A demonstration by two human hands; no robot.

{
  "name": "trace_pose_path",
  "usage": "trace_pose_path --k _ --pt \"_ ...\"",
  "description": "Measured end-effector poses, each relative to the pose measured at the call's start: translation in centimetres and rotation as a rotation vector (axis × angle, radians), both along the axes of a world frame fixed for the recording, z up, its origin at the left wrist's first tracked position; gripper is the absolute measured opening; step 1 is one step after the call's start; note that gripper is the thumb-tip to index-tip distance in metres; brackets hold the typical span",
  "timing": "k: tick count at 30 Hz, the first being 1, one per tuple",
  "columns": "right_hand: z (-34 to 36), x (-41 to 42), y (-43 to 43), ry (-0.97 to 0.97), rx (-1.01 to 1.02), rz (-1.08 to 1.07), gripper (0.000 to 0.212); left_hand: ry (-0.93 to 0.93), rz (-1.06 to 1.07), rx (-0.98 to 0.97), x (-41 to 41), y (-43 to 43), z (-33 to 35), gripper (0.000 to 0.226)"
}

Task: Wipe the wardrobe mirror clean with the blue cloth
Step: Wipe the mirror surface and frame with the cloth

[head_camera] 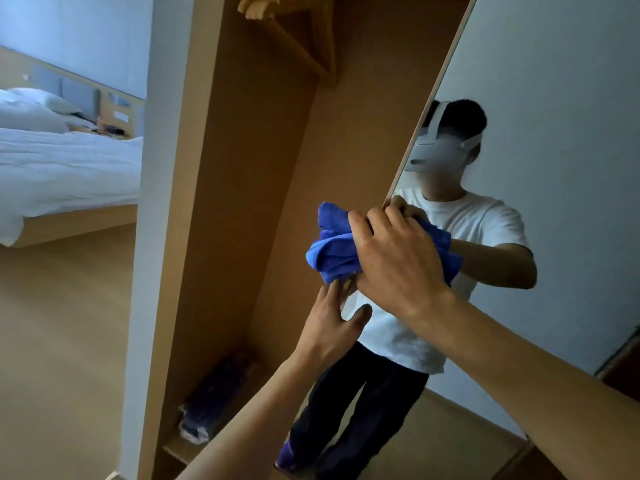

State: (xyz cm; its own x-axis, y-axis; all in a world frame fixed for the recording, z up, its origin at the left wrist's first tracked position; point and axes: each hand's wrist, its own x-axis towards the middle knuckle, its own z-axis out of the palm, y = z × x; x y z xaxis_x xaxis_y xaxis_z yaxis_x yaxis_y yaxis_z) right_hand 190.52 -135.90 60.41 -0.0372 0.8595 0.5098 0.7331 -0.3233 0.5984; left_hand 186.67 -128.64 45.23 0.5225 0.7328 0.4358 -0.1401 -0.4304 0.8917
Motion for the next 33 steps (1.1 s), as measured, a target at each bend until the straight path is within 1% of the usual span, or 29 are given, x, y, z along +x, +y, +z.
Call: trace_pose_path --k 2,5,7,10,13,15,17,19,20,22,25,27,28,30,31,32,33 --pt "1.0 -0.4 0.1 0.008 0.015 -0.025 0.049 0.023 -0.04 0.001 -0.4 0.2 -0.6 0.055" --pt "2.4 -0.8 0.5 0.01 0.058 -0.06 0.056 0.075 -0.076 0.005 -0.9 0.3 -2.0 0.049" --pt "2.5 -1.0 0.7 0.002 0.068 -0.085 0.057 0.116 -0.091 -0.016 -1.1 0.3 -3.3 0.051" --pt "0.9 -1.2 0.6 -0.029 0.062 -0.11 0.053 0.146 -0.113 -0.064 -1.6 0.5 -4.8 0.06" --pt "-2.1 -1.3 0.4 -0.016 0.045 -0.1 0.049 0.15 -0.142 -0.07 -1.9 0.8 -5.4 0.058" --pt "-4.4 -1.3 0.2 0.023 0.013 -0.11 0.051 0.147 -0.161 -0.097 -1.9 1.0 -5.9 0.056" --pt "-6.7 -1.4 0.1 0.061 -0.023 -0.116 0.051 0.173 -0.153 -0.133 -1.9 1.1 -6.6 0.042" --pt "-8.6 -1.6 0.1 0.096 -0.053 -0.118 0.05 0.165 -0.151 -0.142 -1.8 0.9 -7.5 0.017" --pt "-9.5 -1.6 0.2 0.114 -0.073 -0.125 0.049 0.152 -0.158 -0.133 -2.0 0.6 -7.7 0.01" --pt "-11.0 -1.9 0.4 0.147 -0.112 -0.144 0.049 0.112 -0.157 -0.143 -2.0 0.2 -8.3 0.02" --pt "-12.6 -2.2 0.5 0.195 -0.151 -0.179 0.054 0.033 -0.178 -0.211 -2.0 0.1 -8.8 0.006" --pt "-12.8 -2.4 0.4 0.219 -0.143 -0.186 0.057 0.026 -0.211 -0.219 -2.1 0.3 -9.0 0.009" --pt "-12.6 -2.4 0.4 0.224 -0.134 -0.19 0.056 0.052 -0.223 -0.204 -2.3 0.4 -9.0 0.012" --pt "-11.7 -2.4 0.4 0.209 -0.104 -0.193 0.056 0.153 -0.222 -0.165 -2.4 0.7 -9.4 0.008" --pt "-11.1 -2.4 0.4 0.193 -0.087 -0.189 0.057 0.202 -0.208 -0.146 -2.3 1.0 -9.7 0.024" --pt "-10.3 -2.3 0.4 0.176 -0.066 -0.183 0.06 0.226 -0.204 -0.143 -2.4 1.1 -10.0 0.043" --pt "-9.5 -2.2 0.5 0.162 -0.043 -0.176 0.062 0.235 -0.212 -0.155 -2.5 1.3 -10.2 0.056"
